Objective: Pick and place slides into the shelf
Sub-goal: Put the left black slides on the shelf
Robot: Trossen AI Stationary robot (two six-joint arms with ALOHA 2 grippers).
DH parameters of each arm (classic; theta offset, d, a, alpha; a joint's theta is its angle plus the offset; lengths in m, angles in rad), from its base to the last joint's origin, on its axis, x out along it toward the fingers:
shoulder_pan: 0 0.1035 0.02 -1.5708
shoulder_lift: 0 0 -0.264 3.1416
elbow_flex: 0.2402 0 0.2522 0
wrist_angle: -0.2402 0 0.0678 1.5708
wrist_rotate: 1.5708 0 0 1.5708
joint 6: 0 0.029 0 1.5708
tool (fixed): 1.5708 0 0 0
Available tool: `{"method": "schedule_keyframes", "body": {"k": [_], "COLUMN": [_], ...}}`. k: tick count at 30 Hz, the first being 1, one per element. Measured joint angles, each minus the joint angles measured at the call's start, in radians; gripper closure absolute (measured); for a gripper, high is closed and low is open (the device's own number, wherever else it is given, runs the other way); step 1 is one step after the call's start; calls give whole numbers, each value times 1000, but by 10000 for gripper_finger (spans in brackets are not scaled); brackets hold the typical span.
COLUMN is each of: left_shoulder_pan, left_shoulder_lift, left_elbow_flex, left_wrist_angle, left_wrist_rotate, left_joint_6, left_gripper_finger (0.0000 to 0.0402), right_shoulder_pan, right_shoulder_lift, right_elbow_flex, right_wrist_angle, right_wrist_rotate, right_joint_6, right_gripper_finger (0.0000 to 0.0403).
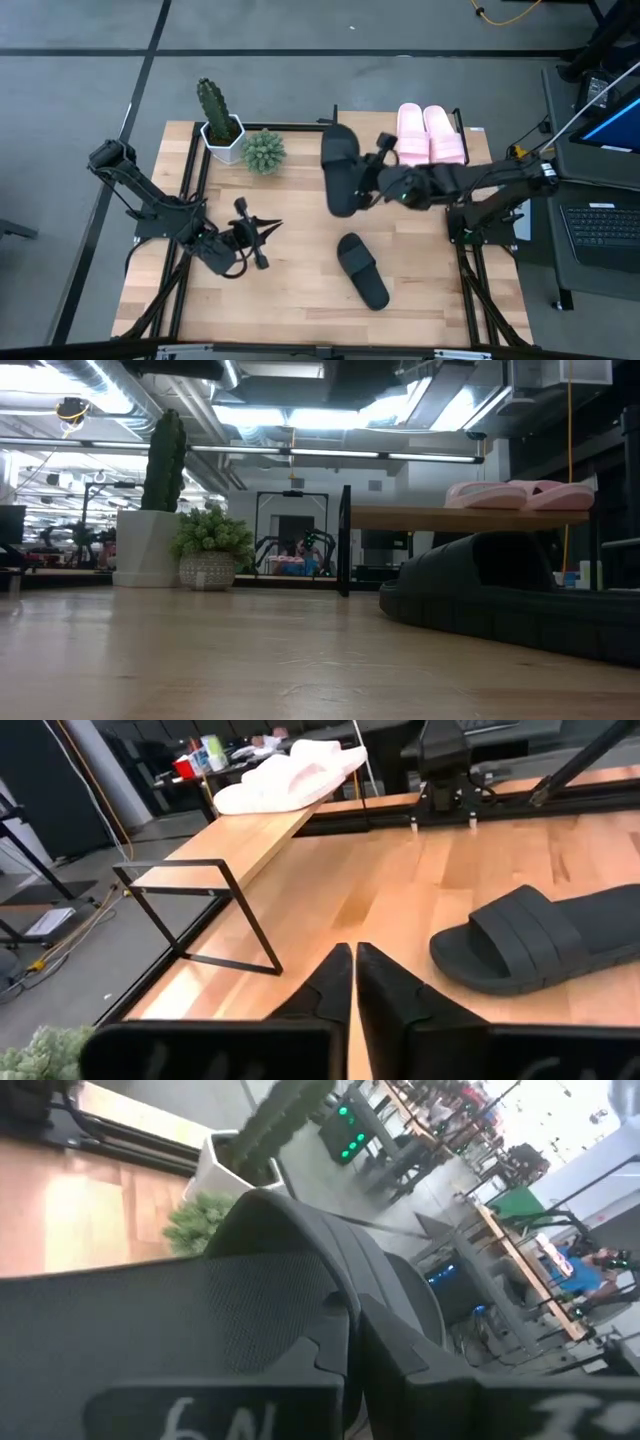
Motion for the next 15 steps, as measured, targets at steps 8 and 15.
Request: {"method": "schedule_keyframes", "body": {"k": [8, 15], "left_shoulder_pan": [79, 165], "left_shoulder_lift": [0, 0], "left_elbow_flex": [0, 0], "left_wrist_angle": [-6, -5], "left_wrist_rotate": [154, 282], "left_joint_6": [21, 51], "left_gripper_finger": [400, 401], "right_shoulder_pan": [-121, -285], "right_shoulder_lift": [-31, -31], "right_elbow_flex": [-7, -7], "right_wrist_angle": [-131, -166], "right_wrist_rotate": [-27, -188], "right_joint_6": [-5, -22], "right_gripper_finger": [391, 391]}}
